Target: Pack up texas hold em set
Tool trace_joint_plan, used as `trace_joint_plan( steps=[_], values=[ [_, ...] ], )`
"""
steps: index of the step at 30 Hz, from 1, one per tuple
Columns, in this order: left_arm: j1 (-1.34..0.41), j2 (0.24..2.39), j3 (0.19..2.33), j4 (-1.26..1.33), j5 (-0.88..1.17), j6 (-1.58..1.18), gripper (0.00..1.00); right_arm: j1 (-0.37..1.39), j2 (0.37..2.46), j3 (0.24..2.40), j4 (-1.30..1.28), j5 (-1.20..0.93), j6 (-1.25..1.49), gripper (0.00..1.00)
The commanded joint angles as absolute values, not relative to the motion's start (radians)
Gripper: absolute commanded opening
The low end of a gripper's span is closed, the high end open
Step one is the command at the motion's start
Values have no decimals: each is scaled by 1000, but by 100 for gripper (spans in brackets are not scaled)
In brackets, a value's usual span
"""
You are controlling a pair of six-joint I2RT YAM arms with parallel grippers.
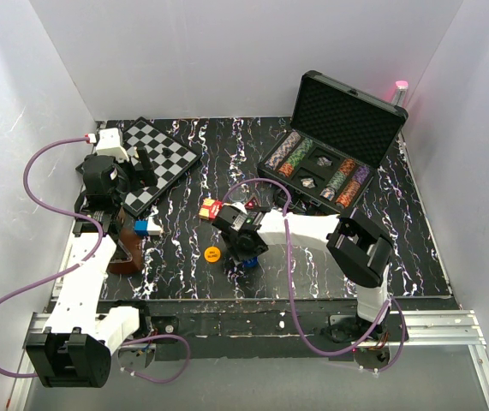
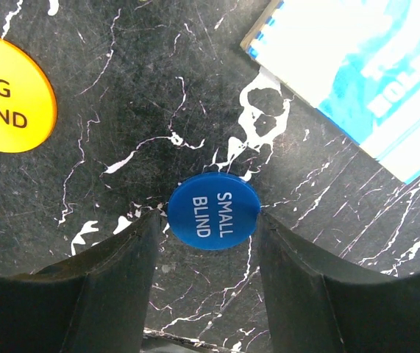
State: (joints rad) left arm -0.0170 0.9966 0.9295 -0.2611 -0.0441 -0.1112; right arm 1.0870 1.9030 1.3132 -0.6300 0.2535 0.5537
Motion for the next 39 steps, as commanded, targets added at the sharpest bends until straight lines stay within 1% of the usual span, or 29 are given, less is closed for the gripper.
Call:
trace_joint_plan(
  steps=[1,6,20,36,39],
  values=[
    [-21,969,930,-253,-51,-98,98,1083,1888,1318,-647,296,575,62],
    [-20,971,928,-253,-52,-98,98,1085,1890,1315,-637,281,571,64],
    [-21,968,928,-253,-52,-97,98,1054,1907,1307,-623,213,569,63],
    [-21,965,930,-255,-63,-92,98,1052,1934,1324,-652,190,577,62],
    [-21,963,930,-255,-64,-92,98,1052,1950,1335,-660,189,577,59]
  ],
)
